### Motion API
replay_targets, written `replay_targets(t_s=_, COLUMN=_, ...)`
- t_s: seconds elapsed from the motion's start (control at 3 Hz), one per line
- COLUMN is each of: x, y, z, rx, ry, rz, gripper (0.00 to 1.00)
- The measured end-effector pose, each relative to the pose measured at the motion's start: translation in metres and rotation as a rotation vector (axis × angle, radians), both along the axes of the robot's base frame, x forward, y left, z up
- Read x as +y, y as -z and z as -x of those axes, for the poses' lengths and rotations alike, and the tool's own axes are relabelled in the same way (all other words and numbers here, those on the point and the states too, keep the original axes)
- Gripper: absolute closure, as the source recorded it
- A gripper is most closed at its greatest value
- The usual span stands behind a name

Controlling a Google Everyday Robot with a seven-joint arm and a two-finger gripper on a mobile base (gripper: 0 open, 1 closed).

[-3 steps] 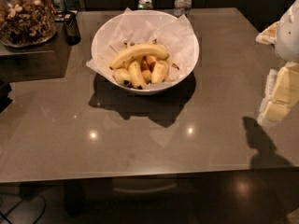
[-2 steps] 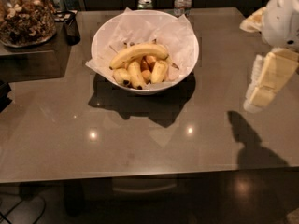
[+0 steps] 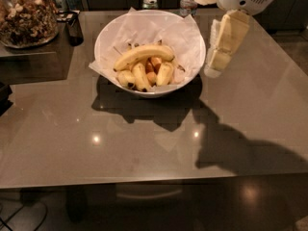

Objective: Pick banana from white bowl

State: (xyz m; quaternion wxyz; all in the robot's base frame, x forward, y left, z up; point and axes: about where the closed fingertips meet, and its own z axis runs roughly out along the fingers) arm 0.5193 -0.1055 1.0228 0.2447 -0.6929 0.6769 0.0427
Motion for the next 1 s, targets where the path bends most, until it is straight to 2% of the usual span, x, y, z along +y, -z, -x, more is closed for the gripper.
replay_targets(t_s=0.33, x=0.006, y=-0.009, z=-0.005, rx=-0.025, ry=-0.005, rz=-0.012, gripper=0.0)
replay_targets(t_s=0.67, x=0.005, y=-0.007, z=-0.008, rx=-0.024, ry=0.009, rz=-0.044, gripper=0.0)
replay_targets(t_s=1.0, x=0.024, y=0.008, z=-0.04, rx=0.029, ry=-0.059, rz=-0.09, gripper=0.0)
